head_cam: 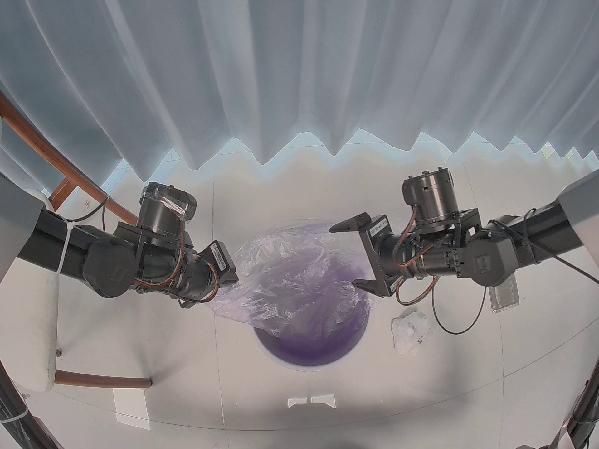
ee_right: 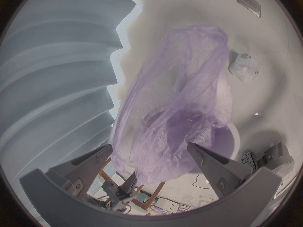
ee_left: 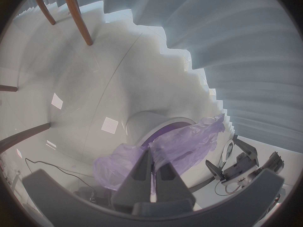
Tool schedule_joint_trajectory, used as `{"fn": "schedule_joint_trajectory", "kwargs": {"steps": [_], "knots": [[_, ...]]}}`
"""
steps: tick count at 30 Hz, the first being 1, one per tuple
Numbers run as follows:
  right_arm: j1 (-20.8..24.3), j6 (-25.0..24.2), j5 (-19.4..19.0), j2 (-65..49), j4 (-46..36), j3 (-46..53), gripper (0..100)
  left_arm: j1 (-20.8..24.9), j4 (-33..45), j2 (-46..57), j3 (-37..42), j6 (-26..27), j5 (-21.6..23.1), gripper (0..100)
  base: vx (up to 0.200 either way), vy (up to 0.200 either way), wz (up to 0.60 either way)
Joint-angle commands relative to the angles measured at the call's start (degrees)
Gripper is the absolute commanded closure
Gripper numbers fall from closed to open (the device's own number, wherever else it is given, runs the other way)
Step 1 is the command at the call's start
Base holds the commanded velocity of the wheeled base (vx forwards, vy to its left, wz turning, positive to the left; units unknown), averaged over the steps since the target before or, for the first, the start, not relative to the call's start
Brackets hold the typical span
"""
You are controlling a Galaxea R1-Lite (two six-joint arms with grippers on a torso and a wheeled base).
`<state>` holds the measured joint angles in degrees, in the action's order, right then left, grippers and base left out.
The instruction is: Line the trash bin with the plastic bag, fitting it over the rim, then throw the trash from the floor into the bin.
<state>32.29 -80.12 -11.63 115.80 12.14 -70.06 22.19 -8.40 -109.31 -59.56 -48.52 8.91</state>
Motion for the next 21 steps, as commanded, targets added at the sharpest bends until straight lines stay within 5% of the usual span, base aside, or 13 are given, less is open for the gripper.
{"fn": "schedule_joint_trajectory", "kwargs": {"steps": [1,8,9,21], "knots": [[0.14,-0.65,0.91,6.63,-2.3,-5.97,0,0.05,-0.04,0.24,-0.11,0.0,-0.03,100,0.0,0.0,0.0],[0.14,-0.92,1.7,8.04,-3.09,-7.9,0,0.05,-0.04,0.33,-0.03,0.0,-0.12,100,0.0,0.0,0.0],[0.14,-0.83,1.7,7.95,-3.18,-7.81,100,0.05,-0.04,0.42,0.06,0.0,-0.12,100,0.0,0.0,0.0],[2.6,-0.83,1.79,2.85,-11.18,-6.67,100,0.05,0.14,1.73,0.15,0.09,-0.12,100,0.0,0.0,0.0]]}}
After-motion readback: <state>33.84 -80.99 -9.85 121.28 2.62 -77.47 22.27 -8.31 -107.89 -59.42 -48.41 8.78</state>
